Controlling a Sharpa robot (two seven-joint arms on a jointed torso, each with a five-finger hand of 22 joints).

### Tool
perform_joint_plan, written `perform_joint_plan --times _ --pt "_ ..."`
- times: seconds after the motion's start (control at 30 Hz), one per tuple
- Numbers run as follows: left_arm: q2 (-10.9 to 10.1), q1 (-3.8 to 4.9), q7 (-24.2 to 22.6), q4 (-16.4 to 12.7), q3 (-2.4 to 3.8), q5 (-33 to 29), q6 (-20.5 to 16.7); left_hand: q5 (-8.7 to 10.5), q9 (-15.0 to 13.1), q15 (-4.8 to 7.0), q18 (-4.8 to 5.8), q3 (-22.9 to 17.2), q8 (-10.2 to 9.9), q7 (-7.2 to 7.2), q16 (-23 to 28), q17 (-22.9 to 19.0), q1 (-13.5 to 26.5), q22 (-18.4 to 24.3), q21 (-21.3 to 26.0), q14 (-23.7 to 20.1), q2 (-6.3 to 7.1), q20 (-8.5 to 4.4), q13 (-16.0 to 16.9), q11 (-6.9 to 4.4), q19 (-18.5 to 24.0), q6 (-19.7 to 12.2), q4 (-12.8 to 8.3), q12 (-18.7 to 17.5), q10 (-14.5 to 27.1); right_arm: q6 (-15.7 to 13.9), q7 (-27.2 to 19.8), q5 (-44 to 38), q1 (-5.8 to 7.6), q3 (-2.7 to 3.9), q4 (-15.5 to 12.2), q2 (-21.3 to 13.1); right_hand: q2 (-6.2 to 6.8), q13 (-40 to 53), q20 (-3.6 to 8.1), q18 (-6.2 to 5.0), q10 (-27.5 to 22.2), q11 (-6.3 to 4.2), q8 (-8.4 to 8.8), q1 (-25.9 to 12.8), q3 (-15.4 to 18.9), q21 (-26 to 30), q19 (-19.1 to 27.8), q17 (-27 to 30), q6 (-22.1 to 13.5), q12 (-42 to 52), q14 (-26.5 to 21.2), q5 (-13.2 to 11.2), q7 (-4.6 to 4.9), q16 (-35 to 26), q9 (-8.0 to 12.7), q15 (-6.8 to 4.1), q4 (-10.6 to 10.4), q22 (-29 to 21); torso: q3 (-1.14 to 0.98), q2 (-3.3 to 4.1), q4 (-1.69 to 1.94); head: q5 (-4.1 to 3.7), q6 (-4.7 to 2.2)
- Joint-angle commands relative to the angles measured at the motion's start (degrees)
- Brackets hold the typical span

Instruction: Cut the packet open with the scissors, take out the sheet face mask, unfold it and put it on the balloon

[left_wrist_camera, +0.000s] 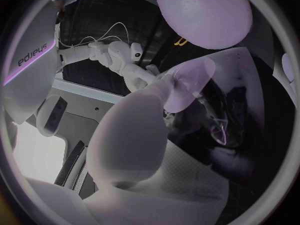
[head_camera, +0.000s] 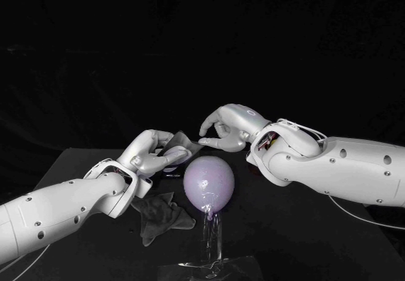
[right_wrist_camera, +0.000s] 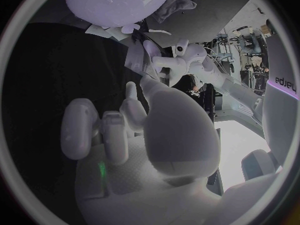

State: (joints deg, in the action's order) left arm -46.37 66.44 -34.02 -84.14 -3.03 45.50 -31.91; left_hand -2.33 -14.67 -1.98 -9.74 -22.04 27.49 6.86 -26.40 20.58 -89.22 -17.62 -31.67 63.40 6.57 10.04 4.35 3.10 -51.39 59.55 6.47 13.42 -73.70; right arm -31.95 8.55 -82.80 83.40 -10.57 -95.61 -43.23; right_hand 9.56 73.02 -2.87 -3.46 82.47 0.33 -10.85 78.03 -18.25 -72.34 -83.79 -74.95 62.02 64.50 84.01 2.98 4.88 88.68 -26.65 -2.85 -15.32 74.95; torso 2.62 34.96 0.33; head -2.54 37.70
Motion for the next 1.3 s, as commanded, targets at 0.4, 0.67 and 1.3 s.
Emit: perform_joint_plan --times 0.4,0.67,1.3 --pt "0.09 0.12 -0.18 -0.09 0.1 -0.26 -0.04 -0.4 -0.02 0.3 -0.42 0.39 0.02 -0.01 0.2 0.08 -0.34 -0.15 -0.41 0.13 -0.12 -0.36 0.0 0.08 0.34 0.42 0.03 0.03 -0.49 2.2 -0.1 -1.51 -0.01 0.04 -0.43 0.33 -0.13 0.31 0.22 0.42 0.34 -0.19 -0.4 0.38 0.34 -0.37 -1.71 -10.98 0.48 0.33 5.22 -0.22 -0.14 0.2 -0.21 -0.65 0.14 11.06 0.0 -0.03 -0.05 -0.03 -0.04" --pt "0.11 0.12 -0.24 -0.18 0.1 -0.38 0.01 -0.4 0.0 0.3 -0.42 0.4 -0.03 -0.01 0.22 0.09 -0.36 -0.18 -0.45 0.15 -0.13 -0.37 0.0 0.09 0.37 0.44 0.04 0.01 -0.5 3.55 0.35 -2.26 -0.01 0.03 0.27 0.98 0.0 0.42 0.23 0.44 0.35 -0.18 -0.42 0.41 0.42 -0.45 -1.72 -11.05 0.48 0.44 5.23 -0.21 -0.14 0.21 -0.24 -0.65 0.16 11.08 -0.04 -0.02 -0.06 0.01 -0.13" --pt "0.59 0.15 -0.48 -0.01 0.12 -0.4 0.65 -0.39 0.06 0.28 -0.39 0.41 -0.14 0.0 0.28 0.11 -0.36 -0.25 -0.54 0.15 -0.18 -0.36 -0.02 0.11 0.47 0.47 0.09 -0.05 -0.51 11.8 0.9 -4.32 -0.01 -0.05 1.66 3.34 0.03 5.35 0.16 0.45 1.86 -0.03 -0.49 1.11 0.79 -0.53 -1.55 -12.81 0.38 7.21 5.56 -0.21 -0.02 0.71 -0.48 -0.49 0.46 11.07 0.0 -0.02 -0.06 -0.23 0.27"
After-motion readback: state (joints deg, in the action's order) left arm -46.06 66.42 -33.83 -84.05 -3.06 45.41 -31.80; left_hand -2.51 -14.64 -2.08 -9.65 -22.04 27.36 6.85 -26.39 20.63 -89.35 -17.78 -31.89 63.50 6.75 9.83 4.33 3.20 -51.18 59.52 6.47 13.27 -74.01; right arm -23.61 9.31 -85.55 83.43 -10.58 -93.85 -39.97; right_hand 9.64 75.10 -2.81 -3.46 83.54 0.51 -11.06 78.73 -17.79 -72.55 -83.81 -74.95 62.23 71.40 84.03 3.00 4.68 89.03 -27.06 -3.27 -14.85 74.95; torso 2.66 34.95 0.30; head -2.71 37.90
